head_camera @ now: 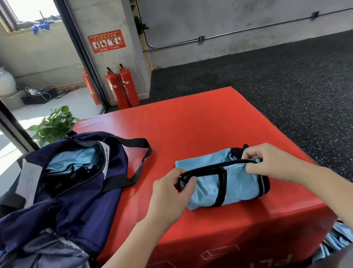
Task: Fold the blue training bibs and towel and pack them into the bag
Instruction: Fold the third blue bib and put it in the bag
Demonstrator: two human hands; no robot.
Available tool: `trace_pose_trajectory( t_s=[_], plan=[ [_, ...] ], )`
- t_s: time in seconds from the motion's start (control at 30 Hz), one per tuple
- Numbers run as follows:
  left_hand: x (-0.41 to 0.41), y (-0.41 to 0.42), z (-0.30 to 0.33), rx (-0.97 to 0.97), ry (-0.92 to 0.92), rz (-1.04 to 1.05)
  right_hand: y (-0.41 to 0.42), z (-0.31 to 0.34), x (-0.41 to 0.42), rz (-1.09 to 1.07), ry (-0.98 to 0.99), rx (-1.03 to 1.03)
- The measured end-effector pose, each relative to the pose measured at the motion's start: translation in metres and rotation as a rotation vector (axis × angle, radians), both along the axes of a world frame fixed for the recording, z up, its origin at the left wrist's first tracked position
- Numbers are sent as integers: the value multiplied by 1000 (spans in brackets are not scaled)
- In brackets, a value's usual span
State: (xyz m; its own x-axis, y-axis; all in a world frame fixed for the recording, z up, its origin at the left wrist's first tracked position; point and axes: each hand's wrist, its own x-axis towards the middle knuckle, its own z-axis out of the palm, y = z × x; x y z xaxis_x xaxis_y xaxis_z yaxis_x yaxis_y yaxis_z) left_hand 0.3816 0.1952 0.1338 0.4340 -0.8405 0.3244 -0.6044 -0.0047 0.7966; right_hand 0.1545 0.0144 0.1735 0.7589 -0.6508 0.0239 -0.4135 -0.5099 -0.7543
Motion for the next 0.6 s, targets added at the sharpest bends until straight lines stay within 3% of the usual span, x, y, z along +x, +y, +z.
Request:
trace_pose_trajectory(
  t_s=[0.3,0.5,0.6],
  plan=[
    [4,-32,2,-47,147,175,-30,-8,30,-165,-155,17],
    [7,-42,-24,136,333,175,-53,-23,53,-186,-58,-29],
    [7,-38,-37,165,295,182,-62,-32,58,-148,86,-78]
  ],
)
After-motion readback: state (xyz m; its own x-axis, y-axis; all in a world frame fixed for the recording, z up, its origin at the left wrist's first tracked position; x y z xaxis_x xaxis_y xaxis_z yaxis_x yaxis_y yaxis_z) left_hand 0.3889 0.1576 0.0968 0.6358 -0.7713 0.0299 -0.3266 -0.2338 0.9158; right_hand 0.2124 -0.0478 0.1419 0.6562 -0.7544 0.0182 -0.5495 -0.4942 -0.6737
